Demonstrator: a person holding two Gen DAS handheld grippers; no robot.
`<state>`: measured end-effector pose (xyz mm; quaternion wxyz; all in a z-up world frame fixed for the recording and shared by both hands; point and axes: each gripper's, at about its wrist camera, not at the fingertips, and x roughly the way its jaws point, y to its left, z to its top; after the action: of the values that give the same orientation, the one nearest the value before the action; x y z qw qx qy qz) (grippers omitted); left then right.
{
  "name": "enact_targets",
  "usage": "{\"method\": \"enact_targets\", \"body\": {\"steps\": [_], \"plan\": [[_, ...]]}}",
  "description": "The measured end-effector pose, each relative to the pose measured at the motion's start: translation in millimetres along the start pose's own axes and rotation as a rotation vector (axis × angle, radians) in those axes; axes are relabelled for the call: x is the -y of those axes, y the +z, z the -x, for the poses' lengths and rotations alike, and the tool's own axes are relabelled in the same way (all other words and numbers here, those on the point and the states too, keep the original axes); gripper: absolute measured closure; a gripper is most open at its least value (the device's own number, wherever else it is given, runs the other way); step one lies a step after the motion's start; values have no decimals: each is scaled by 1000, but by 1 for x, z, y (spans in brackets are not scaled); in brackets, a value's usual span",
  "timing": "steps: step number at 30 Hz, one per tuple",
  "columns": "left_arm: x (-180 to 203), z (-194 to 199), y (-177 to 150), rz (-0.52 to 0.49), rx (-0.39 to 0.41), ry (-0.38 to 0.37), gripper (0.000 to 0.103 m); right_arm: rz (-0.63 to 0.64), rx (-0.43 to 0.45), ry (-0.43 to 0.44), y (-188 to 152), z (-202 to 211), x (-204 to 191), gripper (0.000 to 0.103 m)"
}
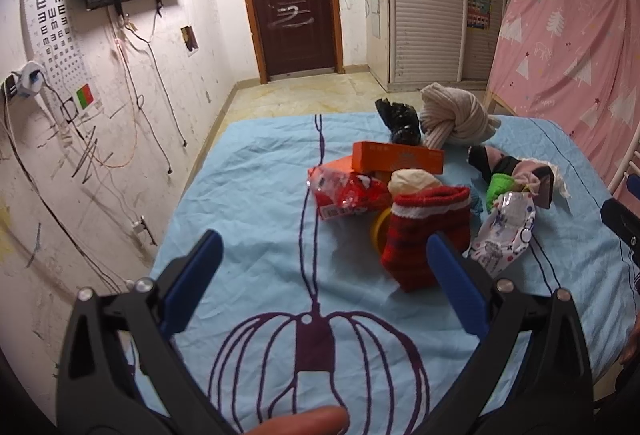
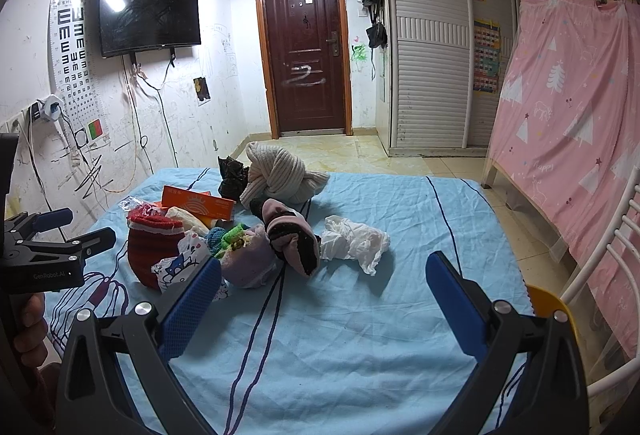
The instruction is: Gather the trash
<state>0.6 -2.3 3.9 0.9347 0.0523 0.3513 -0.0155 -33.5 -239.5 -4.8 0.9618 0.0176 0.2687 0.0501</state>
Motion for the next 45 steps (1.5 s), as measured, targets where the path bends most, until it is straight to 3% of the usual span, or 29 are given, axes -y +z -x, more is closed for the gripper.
{"method": "enact_targets", "body": {"steps": [45], "plan": [[6, 0, 7, -11, -3, 4, 5, -11, -14, 12, 5, -9, 5, 8]]}}
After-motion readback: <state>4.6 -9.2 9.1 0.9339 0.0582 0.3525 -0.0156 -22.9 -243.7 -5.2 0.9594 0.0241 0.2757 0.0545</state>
